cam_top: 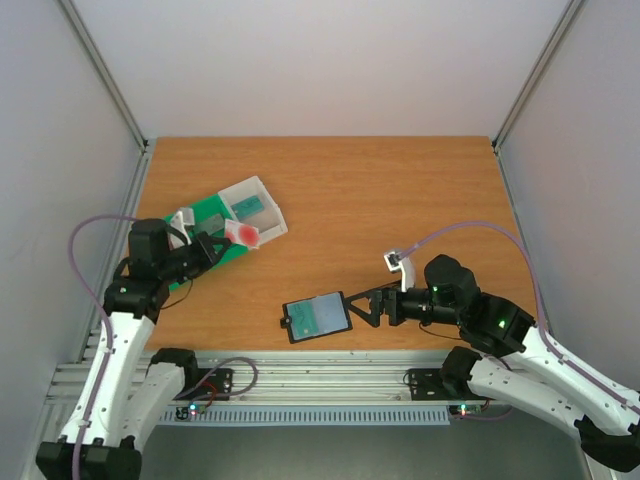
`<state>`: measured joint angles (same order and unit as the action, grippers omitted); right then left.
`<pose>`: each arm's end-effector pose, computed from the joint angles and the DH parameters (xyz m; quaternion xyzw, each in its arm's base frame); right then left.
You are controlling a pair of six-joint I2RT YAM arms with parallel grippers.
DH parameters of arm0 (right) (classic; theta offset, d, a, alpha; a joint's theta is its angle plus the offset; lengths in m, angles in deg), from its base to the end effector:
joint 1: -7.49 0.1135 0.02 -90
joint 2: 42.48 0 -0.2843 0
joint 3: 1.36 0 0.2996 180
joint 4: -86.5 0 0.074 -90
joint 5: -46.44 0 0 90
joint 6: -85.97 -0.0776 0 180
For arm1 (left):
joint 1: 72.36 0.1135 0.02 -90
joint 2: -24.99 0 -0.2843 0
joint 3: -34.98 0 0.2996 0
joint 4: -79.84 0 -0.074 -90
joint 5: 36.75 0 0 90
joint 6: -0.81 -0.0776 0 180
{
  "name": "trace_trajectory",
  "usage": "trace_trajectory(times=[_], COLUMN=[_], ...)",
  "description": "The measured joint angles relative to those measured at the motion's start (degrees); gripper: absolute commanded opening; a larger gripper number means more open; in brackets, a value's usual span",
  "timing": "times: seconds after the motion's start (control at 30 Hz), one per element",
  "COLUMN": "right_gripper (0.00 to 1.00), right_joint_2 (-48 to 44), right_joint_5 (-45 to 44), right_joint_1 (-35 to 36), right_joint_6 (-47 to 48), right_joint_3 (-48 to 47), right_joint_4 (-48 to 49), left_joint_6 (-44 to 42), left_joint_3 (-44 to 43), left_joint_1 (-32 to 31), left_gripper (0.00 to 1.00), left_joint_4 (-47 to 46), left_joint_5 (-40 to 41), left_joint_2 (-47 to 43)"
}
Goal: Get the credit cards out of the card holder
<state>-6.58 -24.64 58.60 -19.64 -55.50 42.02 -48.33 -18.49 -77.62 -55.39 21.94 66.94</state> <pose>0.1100 0.1765 0.3088 -0.3380 0.7713 0.4030 0.3584 0.2148 -0.0603 0.2865 -0.1369 0.8459 -0.3977 0.3280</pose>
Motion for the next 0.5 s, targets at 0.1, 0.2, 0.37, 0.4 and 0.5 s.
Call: trace_trajectory(times=[0.1, 0.2, 0.37, 0.4, 0.5], right_gripper=[0.98, 0.98, 0.98, 0.98, 0.98], right_joint_2=[-0.15, -0.17, -0.28, -0.35, -0.39], right_joint_5=[-0.57, -1.4, -2.8, -3.06, -3.87], right_joint_1=[0.0, 0.0, 0.0, 0.0, 0.0], right_joint_6=[-0.04, -0.28, -0.83, -0.87, -0.9], right_joint_3=[0.0, 0.0, 0.22, 0.39, 0.63], right_joint_4=[-0.5, -0.98, -2.23, -2.43, -3.32], left_joint_6=[-1.03, -1.81, -2.58, -2.6, -2.82], left_joint_3=[-1.92, -2.56, -3.28, -3.72, -4.96], left_joint_1=[5.07, 9.11, 14.38, 15.52, 18.08], left_gripper=[0.0, 0.0, 0.0, 0.0, 0.0], left_joint_4=[2.23, 4.31, 8.61, 9.42, 11.26], left_joint_5=[1.09, 3.61, 8.02, 8.87, 11.21], left_joint_2=[1.46, 2.45, 2.82, 3.04, 3.61])
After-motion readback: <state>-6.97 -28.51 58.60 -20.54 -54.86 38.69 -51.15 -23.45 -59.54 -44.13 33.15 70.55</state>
